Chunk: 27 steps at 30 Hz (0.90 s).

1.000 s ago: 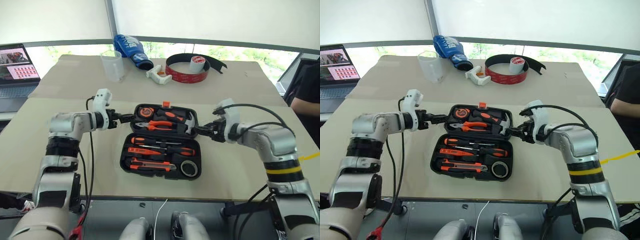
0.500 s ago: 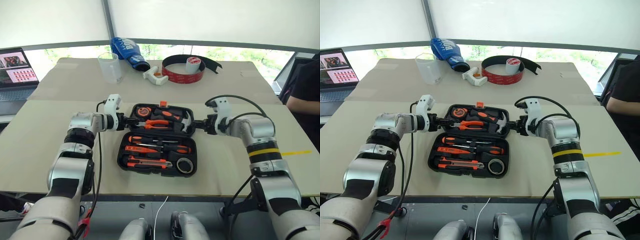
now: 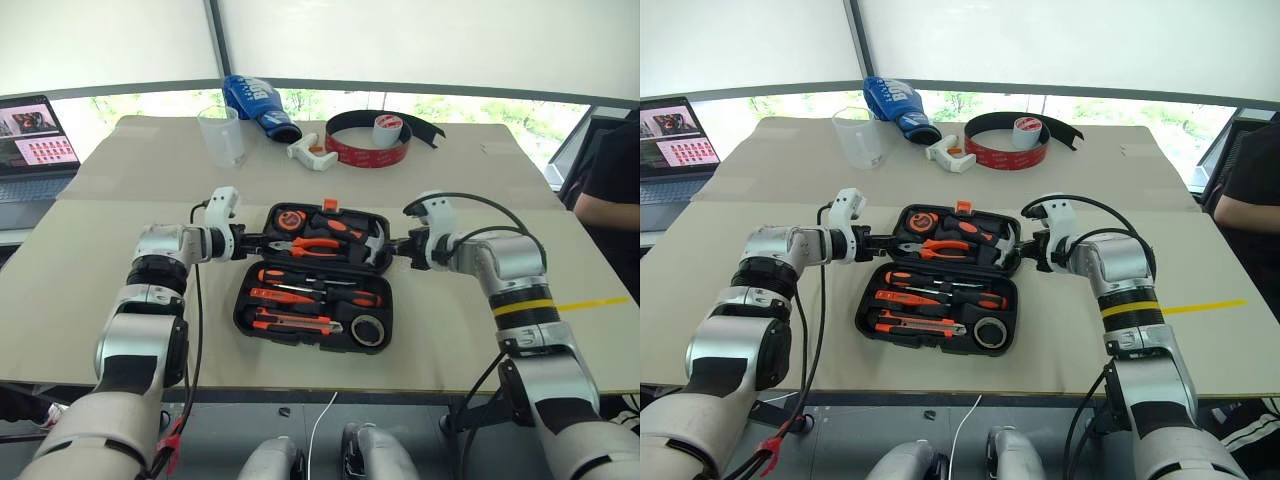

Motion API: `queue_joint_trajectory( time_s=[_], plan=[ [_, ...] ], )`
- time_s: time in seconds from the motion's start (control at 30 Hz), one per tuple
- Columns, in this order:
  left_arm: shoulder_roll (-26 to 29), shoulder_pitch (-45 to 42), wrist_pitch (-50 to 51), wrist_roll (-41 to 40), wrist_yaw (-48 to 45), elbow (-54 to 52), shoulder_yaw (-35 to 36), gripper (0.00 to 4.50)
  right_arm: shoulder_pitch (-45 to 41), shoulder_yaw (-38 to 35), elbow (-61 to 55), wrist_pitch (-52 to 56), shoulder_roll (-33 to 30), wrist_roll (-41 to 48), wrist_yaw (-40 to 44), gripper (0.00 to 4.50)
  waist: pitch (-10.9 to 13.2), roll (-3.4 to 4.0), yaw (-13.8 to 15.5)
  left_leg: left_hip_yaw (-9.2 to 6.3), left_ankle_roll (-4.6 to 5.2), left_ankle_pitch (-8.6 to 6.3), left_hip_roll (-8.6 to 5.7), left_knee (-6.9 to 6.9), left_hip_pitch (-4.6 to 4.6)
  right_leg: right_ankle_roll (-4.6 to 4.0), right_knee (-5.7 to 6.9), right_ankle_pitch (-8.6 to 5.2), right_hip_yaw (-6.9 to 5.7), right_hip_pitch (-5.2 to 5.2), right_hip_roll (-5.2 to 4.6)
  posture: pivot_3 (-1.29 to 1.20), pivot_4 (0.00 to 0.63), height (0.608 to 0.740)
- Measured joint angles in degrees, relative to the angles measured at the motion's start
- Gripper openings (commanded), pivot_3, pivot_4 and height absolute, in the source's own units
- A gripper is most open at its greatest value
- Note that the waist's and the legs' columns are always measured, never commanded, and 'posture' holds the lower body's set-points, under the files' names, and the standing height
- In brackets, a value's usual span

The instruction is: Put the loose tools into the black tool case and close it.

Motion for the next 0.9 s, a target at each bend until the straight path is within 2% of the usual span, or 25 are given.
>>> queue_joint_trajectory(
  time_s=[0.17, 0.27, 0.53, 0.67, 0.73, 0.8, 0.9],
  plan=[
    [-0.1, 2.8, -5.2, -0.2, -0.9, -3.5, 1.4, 0.0, 1.8, -1.3, -2.2, -5.7, 1.4, -1.6, -2.1, 0.05, 0.0, -0.02, -0.1, 0.02, -0.05, -0.02, 0.0, 0.01, -0.22, -0.06, 0.03, 0.05, 0.03, -0.24, 0.0, 0.0, 0.15, 0.73],
    [-0.2, 5.1, -8.3, -1.2, -1.3, -8.7, 2.8, 0.0, 3.1, -1.8, -5.9, -11.0, 1.2, -3.2, -3.6, 0.05, 0.0, -0.01, 0.0, 0.03, 0.29, 0.21, -0.01, 0.16, -1.01, -0.22, 0.47, 0.15, 0.0, -1.04, 0.03, 0.0, 0.15, 0.73],
    [-1.0, 18.8, -18.2, -1.6, -1.2, -27.4, 3.2, 0.0, 16.9, -0.5, -21.0, -26.4, -1.7, -8.8, -3.4, 0.05, 0.0, -0.01, -0.2, 0.12, 0.31, 0.21, -0.03, 0.03, -1.21, -0.24, 0.42, 0.15, 0.01, -1.39, 0.1, 0.0, 0.15, 0.73],
    [-0.5, 27.1, -24.0, 0.0, 0.0, -36.5, 2.5, 0.0, 25.2, 0.3, -27.1, -34.6, -2.2, -11.6, -3.6, 0.05, 0.0, 0.01, -0.2, 0.16, 0.29, 0.21, 0.04, 0.0, -0.77, -0.23, 0.03, 0.13, 0.03, -0.88, 0.15, 0.0, 0.15, 0.73],
    [-0.5, 31.9, -27.1, 0.9, 1.7, -40.8, 2.3, 0.0, 29.9, 0.9, -29.0, -41.3, -2.5, -14.1, -4.1, 0.05, 0.0, 0.01, -0.2, 0.15, -0.13, -0.04, 0.08, -0.18, -0.08, -0.19, -0.2, 0.07, 0.07, -0.22, 0.19, 0.0, 0.15, 0.73],
    [-0.7, 35.0, -28.7, 1.7, 3.8, -44.0, 2.3, 0.0, 33.1, 1.4, -29.4, -48.4, -3.4, -16.6, -4.7, 0.05, 0.0, 0.01, -0.1, 0.15, -0.17, -0.1, 0.12, -0.19, 0.29, 0.22, -0.18, -0.2, 0.14, 0.12, 0.19, 0.0, 0.15, 0.73],
    [-0.8, 37.1, -30.0, 2.4, 5.7, -46.3, 2.2, 0.0, 35.1, 1.7, -29.2, -54.0, -3.5, -18.8, -5.7, 0.05, 0.0, 0.0, -0.1, 0.17, -0.13, -0.12, 0.12, -0.19, 0.32, 0.25, -0.11, -0.21, 0.22, 0.11, 0.19, 0.0, 0.15, 0.73]
  ],
)
